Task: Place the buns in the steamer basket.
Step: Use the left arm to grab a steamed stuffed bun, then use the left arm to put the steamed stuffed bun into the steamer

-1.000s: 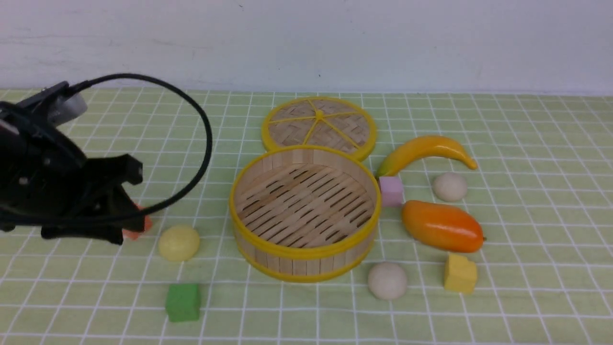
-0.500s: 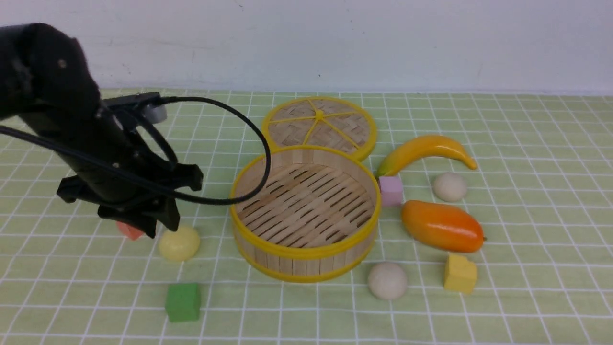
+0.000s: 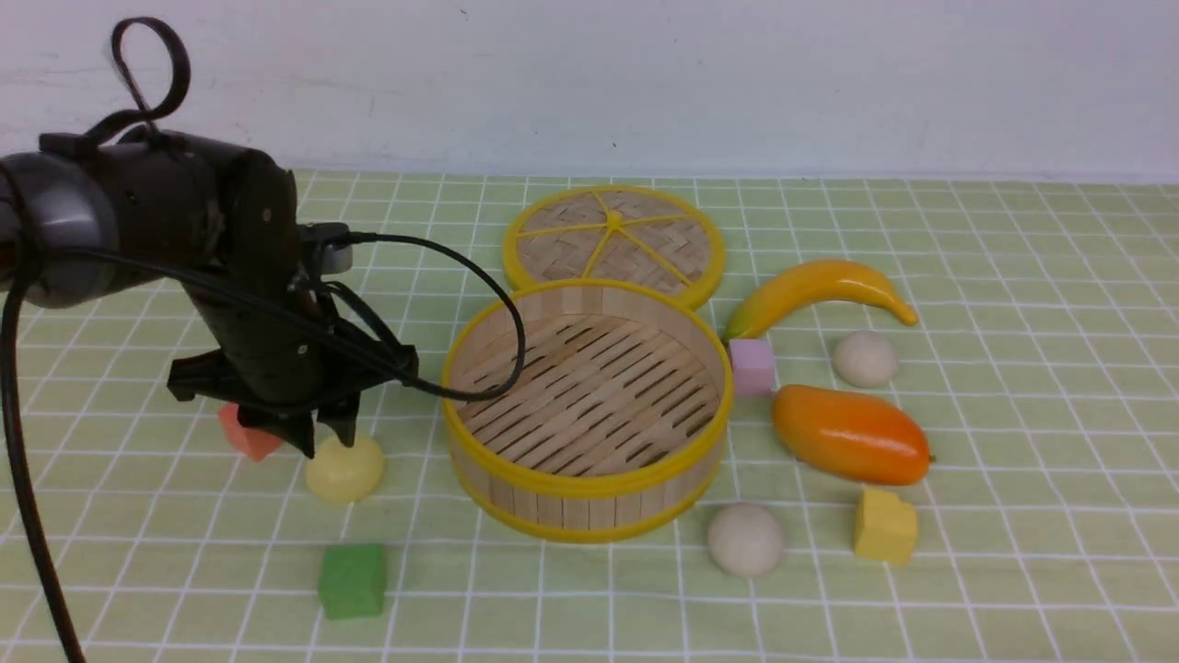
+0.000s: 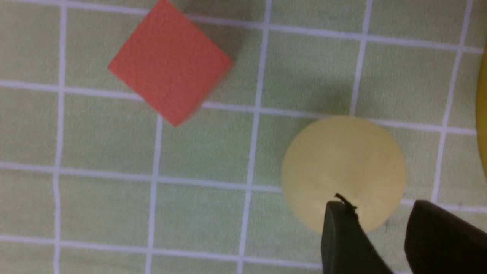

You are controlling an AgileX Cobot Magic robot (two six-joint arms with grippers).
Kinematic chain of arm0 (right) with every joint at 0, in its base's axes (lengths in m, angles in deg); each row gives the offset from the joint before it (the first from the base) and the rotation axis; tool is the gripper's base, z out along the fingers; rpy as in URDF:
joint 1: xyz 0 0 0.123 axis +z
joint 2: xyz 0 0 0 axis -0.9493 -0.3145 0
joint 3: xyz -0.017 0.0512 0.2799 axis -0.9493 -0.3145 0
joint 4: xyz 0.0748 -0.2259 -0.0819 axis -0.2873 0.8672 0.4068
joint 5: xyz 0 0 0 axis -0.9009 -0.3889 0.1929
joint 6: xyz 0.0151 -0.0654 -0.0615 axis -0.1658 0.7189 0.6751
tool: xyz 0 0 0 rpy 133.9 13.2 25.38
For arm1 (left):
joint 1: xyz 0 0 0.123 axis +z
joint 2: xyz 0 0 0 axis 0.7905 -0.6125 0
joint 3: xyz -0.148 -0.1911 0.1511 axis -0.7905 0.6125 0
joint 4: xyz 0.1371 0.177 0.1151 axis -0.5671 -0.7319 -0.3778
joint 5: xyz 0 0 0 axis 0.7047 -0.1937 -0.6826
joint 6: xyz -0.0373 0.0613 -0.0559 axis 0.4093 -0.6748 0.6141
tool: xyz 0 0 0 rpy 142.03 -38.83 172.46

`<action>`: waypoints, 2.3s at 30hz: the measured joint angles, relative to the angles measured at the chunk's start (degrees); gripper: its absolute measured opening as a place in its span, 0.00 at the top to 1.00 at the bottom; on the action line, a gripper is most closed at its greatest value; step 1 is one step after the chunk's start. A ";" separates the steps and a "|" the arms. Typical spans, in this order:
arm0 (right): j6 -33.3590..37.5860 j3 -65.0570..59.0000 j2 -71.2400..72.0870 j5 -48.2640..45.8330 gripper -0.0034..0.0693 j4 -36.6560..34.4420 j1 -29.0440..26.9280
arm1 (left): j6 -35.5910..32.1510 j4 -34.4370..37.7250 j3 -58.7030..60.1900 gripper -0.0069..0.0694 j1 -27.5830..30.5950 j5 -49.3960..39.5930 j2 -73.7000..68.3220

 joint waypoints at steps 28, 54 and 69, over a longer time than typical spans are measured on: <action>0.00 0.00 0.00 0.00 0.62 0.00 0.00 | 0.04 -0.12 -0.21 0.66 0.00 3.08 -4.82; 0.00 0.00 0.00 0.00 0.62 0.00 0.00 | -1.44 0.52 -3.66 0.93 0.00 -1.55 1.96; 0.00 0.00 0.00 0.00 0.62 0.00 0.00 | -12.85 25.24 -11.41 0.93 -0.06 1.16 1.48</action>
